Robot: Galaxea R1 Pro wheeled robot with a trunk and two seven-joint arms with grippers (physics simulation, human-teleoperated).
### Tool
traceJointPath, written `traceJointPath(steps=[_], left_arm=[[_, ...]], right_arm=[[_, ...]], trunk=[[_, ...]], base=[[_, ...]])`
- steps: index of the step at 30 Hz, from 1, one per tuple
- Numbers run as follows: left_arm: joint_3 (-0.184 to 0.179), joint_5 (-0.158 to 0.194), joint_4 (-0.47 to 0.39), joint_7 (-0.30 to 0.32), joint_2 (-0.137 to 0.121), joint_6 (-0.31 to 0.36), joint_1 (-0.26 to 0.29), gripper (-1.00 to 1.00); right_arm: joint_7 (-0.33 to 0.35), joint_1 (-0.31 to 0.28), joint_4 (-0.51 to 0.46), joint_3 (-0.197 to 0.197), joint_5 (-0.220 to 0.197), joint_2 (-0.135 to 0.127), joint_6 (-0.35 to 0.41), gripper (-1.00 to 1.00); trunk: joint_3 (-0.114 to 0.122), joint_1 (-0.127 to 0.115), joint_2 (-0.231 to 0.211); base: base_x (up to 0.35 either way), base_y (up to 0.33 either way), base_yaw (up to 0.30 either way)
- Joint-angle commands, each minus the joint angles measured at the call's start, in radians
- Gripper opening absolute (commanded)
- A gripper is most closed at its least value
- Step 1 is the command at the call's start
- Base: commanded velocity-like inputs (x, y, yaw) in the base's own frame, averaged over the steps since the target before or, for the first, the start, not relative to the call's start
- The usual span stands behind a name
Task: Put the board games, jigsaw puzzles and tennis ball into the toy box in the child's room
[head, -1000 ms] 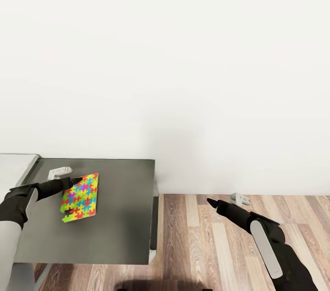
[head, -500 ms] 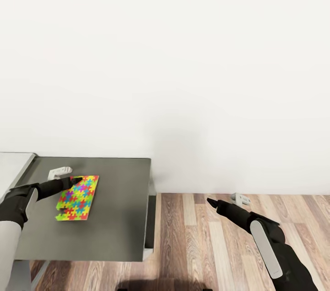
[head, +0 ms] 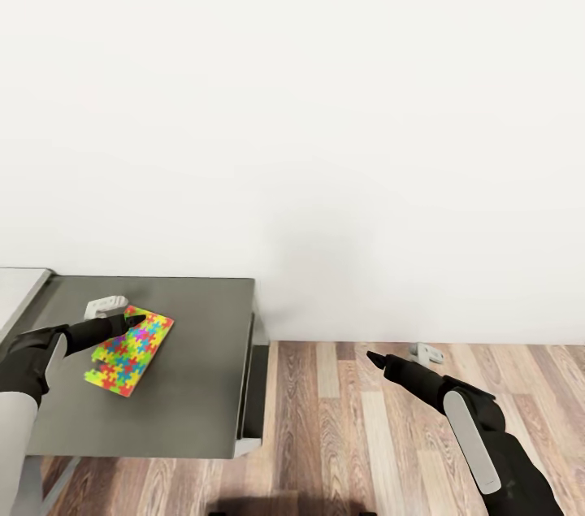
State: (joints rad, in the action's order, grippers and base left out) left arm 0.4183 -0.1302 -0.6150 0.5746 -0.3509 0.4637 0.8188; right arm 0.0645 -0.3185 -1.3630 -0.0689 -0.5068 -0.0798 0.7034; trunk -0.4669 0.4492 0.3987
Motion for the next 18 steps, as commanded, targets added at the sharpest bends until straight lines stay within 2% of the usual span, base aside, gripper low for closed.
traceJointPath(steps=[1, 18], left_arm=[[0.005, -0.016, 0.045, 0.011, 0.001, 0.006, 0.000, 1.00], [0.005, -0.016, 0.045, 0.011, 0.001, 0.006, 0.000, 1.00]], right_arm=[[0.006, -0.001, -0.001, -0.002, 0.004, 0.000, 0.005, 1.00], [0.006, -0.001, -0.001, -0.002, 0.004, 0.000, 0.005, 1.00]], trunk=[[-0.002, 0.001, 0.001], [-0.002, 0.001, 0.001]], base=[[-0.005, -0.064, 0.000], [-0.051, -0.028, 0.000]])
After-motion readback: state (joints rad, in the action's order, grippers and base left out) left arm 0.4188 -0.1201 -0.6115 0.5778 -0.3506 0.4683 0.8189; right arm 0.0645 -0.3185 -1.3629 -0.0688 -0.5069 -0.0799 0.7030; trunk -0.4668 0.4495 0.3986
